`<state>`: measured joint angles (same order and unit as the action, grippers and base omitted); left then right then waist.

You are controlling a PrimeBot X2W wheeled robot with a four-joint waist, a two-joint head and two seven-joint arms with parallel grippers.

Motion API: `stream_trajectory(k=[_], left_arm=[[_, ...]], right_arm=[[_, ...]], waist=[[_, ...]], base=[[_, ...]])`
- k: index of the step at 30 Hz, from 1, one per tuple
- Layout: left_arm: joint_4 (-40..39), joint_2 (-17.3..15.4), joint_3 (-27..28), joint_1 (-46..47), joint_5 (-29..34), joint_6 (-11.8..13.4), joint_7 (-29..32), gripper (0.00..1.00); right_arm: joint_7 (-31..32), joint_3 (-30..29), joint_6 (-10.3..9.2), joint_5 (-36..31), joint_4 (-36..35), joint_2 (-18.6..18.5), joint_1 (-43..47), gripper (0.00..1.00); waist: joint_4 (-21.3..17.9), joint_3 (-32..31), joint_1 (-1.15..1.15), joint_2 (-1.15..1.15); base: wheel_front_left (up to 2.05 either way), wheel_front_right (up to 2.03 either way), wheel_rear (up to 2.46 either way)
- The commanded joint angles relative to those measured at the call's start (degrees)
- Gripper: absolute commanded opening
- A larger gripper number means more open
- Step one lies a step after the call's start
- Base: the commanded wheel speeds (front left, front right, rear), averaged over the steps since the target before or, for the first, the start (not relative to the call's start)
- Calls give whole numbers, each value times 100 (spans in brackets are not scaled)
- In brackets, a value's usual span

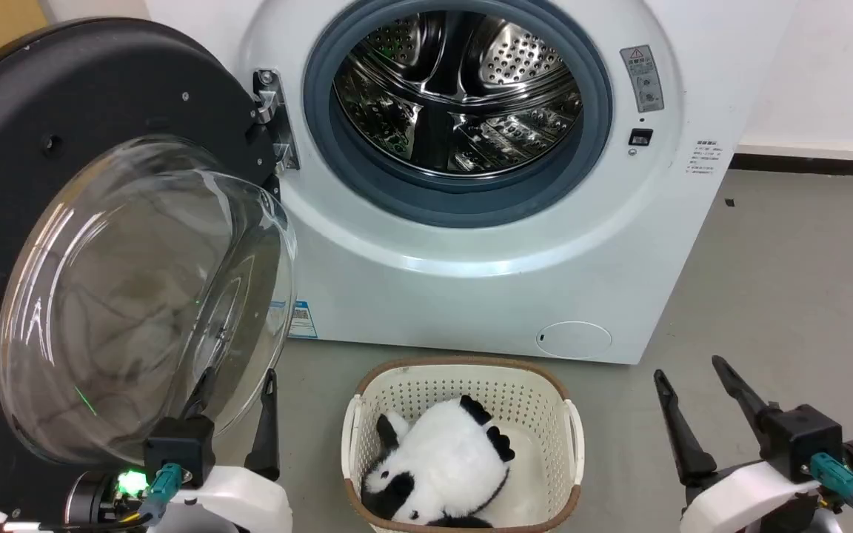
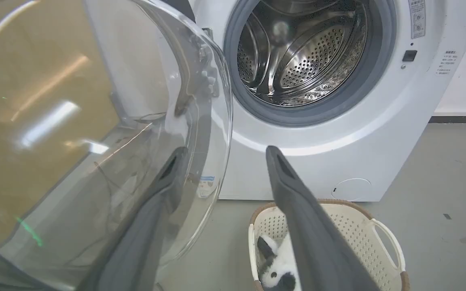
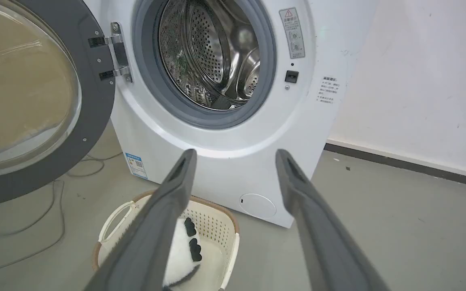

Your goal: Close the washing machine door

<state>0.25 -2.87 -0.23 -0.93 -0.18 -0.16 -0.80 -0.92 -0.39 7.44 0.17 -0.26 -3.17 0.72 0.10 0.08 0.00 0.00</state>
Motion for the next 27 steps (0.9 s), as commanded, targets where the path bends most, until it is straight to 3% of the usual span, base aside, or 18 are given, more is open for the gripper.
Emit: stream_trajectory(k=[1,27], left_arm=[[-15,0,-2,-34,-26,22,-77,100],[-116,-13,10,-150,-58,70,-400,100]], right_arm=[[-70,-37,0,42,-27,3,28,100],[-392,2,1,55,-212,9,133,100]], waist=[[13,-1,0,0],[639,-70,0,0]], base=[[0,0,0],[0,0,0]])
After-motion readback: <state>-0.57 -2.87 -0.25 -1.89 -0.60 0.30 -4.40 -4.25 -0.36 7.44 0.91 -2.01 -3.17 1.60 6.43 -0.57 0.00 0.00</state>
